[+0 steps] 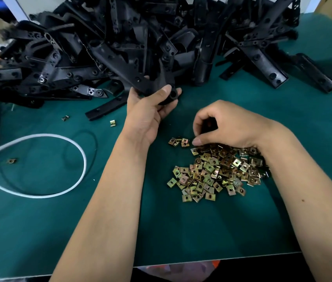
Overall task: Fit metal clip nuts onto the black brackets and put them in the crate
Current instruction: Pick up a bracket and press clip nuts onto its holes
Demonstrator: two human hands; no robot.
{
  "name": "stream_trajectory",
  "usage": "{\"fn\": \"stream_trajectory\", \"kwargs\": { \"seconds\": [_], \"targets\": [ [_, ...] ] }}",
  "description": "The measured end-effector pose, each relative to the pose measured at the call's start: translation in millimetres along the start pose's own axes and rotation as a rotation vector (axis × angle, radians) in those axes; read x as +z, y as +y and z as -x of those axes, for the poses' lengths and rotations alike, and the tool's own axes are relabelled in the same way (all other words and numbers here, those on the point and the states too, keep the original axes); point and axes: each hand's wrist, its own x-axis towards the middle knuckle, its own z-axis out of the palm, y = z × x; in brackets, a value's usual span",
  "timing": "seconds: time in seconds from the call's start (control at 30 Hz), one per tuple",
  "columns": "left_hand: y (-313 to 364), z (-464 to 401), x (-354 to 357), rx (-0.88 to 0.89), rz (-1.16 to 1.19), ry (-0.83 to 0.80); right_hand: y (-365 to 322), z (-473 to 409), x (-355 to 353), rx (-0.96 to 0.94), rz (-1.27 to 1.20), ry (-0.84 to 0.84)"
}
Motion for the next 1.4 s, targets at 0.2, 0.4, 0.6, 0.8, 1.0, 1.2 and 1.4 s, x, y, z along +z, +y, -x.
{"fn": "stream_trajectory", "kwargs": {
  "seconds": [0.2, 0.4, 0.6, 0.8, 1.0, 1.2, 1.4],
  "targets": [
    [0.4, 3.0, 0.6, -0.120, 0.004, -0.122, 3.8, -7.2, 9.8, 0.005, -0.341, 0.409],
    [-1.8, 5.5, 3.3, -0.159, -0.043, -0.151, 3.4, -10.5, 16.0, 0.032, -0.700, 0.558],
    [-2.4, 4.0, 2.5, -0.166, -0.043, -0.160, 0.7, -9.5, 13.0, 0.034, -1.017, 0.485],
    [-2.4, 5.0, 3.1, -0.153, -0.069, -0.175, -3.0, -10.0, 15.3, 0.087, -0.923, 0.485],
    [-2.6, 6.4, 4.4, -0.154, -0.105, -0.178, -4.2, -9.8, 16.0, 0.081, -0.938, 0.465],
    [-3.6, 6.0, 3.5, -0.156, -0.114, -0.169, -3.3, -10.4, 16.9, 0.092, -0.927, 0.454],
    [-4.3, 6.2, 3.1, -0.175, -0.095, -0.206, -5.4, -10.3, 17.3, 0.088, -0.966, 0.437]
  ]
}}
